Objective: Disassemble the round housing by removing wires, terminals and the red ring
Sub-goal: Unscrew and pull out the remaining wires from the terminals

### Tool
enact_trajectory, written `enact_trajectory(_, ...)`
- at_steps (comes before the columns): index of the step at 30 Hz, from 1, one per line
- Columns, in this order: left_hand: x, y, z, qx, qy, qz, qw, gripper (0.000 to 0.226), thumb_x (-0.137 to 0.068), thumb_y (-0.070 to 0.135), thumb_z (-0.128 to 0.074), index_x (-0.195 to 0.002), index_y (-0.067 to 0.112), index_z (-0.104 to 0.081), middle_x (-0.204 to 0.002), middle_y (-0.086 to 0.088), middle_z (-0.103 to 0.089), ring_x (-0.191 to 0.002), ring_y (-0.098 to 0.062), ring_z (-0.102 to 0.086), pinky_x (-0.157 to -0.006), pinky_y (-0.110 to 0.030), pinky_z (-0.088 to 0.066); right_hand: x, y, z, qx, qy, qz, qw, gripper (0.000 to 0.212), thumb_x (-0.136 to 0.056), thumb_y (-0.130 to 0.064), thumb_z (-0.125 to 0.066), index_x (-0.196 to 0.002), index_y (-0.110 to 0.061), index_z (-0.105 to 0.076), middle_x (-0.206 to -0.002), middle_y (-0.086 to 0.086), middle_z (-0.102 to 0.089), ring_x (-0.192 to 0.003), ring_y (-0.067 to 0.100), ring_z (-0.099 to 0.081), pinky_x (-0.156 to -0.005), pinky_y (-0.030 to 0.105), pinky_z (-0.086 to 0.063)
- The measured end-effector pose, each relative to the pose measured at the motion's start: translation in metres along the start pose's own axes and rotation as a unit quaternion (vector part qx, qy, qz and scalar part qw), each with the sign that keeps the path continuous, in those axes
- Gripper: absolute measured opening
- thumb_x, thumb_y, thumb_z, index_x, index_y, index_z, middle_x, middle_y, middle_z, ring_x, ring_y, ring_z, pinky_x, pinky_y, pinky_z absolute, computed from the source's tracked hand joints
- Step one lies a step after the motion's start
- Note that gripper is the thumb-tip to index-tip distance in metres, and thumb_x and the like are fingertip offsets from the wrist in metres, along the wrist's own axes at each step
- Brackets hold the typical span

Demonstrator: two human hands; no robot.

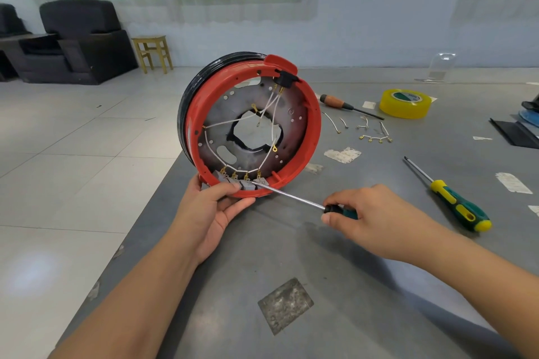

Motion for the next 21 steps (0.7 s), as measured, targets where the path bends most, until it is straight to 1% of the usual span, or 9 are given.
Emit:
enact_trajectory(2, 0.000, 0.000, 0.001, 0.007, 0.013, -0.004, 1.000, 0.047, -0.090, -0.014, -0.062, -0.132, 0.005, -0.051, -0.099, -0.017, -0.075, -0.106, -0.043, -0.074, -0.081, -0.046, -0.064, 0.001, 0.000, -0.003, -0.007, 0.007, -0.002, 1.000, 0.028, -0.099, -0.053, -0.054, -0.114, -0.034, -0.068, -0.093, -0.011, -0.071, -0.081, 0.011, -0.063, -0.078, 0.037, -0.056)
enact_trajectory(3, 0.000, -0.001, 0.001, 0.011, 0.017, -0.004, 1.000, 0.046, -0.091, -0.013, -0.061, -0.130, 0.007, -0.052, -0.099, -0.018, -0.074, -0.107, -0.044, -0.073, -0.080, -0.045, -0.064, 0.001, 0.000, -0.004, -0.013, 0.012, -0.004, 1.000, 0.027, -0.099, -0.053, -0.054, -0.113, -0.034, -0.068, -0.089, -0.011, -0.071, -0.079, 0.011, -0.063, -0.077, 0.037, -0.056)
enact_trajectory(6, 0.002, -0.001, 0.000, 0.015, 0.023, -0.002, 1.000, 0.045, -0.091, -0.013, -0.060, -0.131, 0.007, -0.053, -0.114, -0.027, -0.071, -0.109, -0.044, -0.072, -0.079, -0.044, -0.065, 0.003, 0.002, -0.009, -0.032, 0.022, -0.010, 0.999, 0.027, -0.099, -0.055, -0.054, -0.109, -0.034, -0.067, -0.080, -0.011, -0.069, -0.074, 0.011, -0.064, -0.073, 0.037, -0.056)
enact_trajectory(8, 0.003, -0.001, 0.000, 0.018, 0.026, -0.001, 0.999, 0.047, -0.092, -0.012, -0.060, -0.136, 0.001, -0.050, -0.126, -0.032, -0.067, -0.106, -0.044, -0.073, -0.081, -0.046, -0.065, 0.004, 0.002, -0.012, -0.035, 0.027, -0.014, 0.999, 0.027, -0.099, -0.056, -0.053, -0.109, -0.034, -0.066, -0.082, -0.009, -0.069, -0.072, 0.011, -0.063, -0.071, 0.036, -0.056)
enact_trajectory(10, 0.003, -0.001, 0.001, 0.023, 0.028, -0.003, 0.999, 0.048, -0.092, -0.012, -0.060, -0.137, -0.001, -0.049, -0.128, -0.033, -0.065, -0.105, -0.044, -0.074, -0.082, -0.046, -0.064, 0.003, 0.001, -0.012, -0.036, 0.029, -0.015, 0.999, 0.028, -0.099, -0.056, -0.052, -0.110, -0.035, -0.066, -0.084, -0.009, -0.070, -0.073, 0.010, -0.063, -0.070, 0.035, -0.056)
enact_trajectory(12, 0.003, -0.001, 0.003, 0.026, 0.031, -0.004, 0.999, 0.044, -0.091, -0.013, -0.060, -0.132, 0.001, -0.052, -0.124, -0.030, -0.068, -0.106, -0.045, -0.073, -0.081, -0.047, -0.064, 0.001, 0.001, -0.007, -0.030, 0.025, -0.010, 0.999, 0.028, -0.098, -0.056, -0.053, -0.111, -0.035, -0.067, -0.087, -0.011, -0.070, -0.076, 0.009, -0.062, -0.073, 0.034, -0.055)
enact_trajectory(15, 0.001, -0.002, 0.003, 0.015, 0.027, -0.006, 0.999, 0.040, -0.090, -0.013, -0.061, -0.124, 0.008, -0.054, -0.110, -0.023, -0.073, -0.106, -0.045, -0.073, -0.079, -0.045, -0.064, -0.002, 0.002, 0.003, -0.004, 0.011, -0.005, 1.000, 0.026, -0.098, -0.053, -0.055, -0.109, -0.035, -0.070, -0.089, -0.014, -0.070, -0.081, 0.009, -0.061, -0.075, 0.033, -0.054)
enact_trajectory(19, 0.000, -0.002, 0.000, -0.013, 0.013, -0.007, 1.000, 0.047, -0.089, -0.013, -0.064, -0.131, 0.005, -0.054, -0.116, -0.022, -0.075, -0.104, -0.042, -0.075, -0.080, -0.046, -0.064, -0.003, 0.004, 0.013, 0.011, -0.020, -0.004, 1.000, 0.027, -0.098, -0.054, -0.055, -0.110, -0.036, -0.070, -0.095, -0.013, -0.070, -0.089, 0.012, -0.063, -0.083, 0.038, -0.056)
enact_trajectory(21, 0.001, -0.003, -0.003, -0.028, 0.005, -0.010, 1.000, 0.050, -0.088, -0.014, -0.064, -0.131, 0.007, -0.055, -0.113, -0.020, -0.076, -0.103, -0.041, -0.075, -0.080, -0.046, -0.064, -0.003, 0.006, 0.018, 0.018, -0.034, -0.006, 0.999, 0.028, -0.098, -0.055, -0.055, -0.112, -0.038, -0.070, -0.095, -0.016, -0.069, -0.088, 0.008, -0.062, -0.084, 0.036, -0.055)
Point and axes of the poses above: each hand's wrist, its own x-axis away from the middle knuckle, its own z-axis out of the back of the hand, y = z × x, the point moved 10 cm from there along -x, towards the middle knuckle
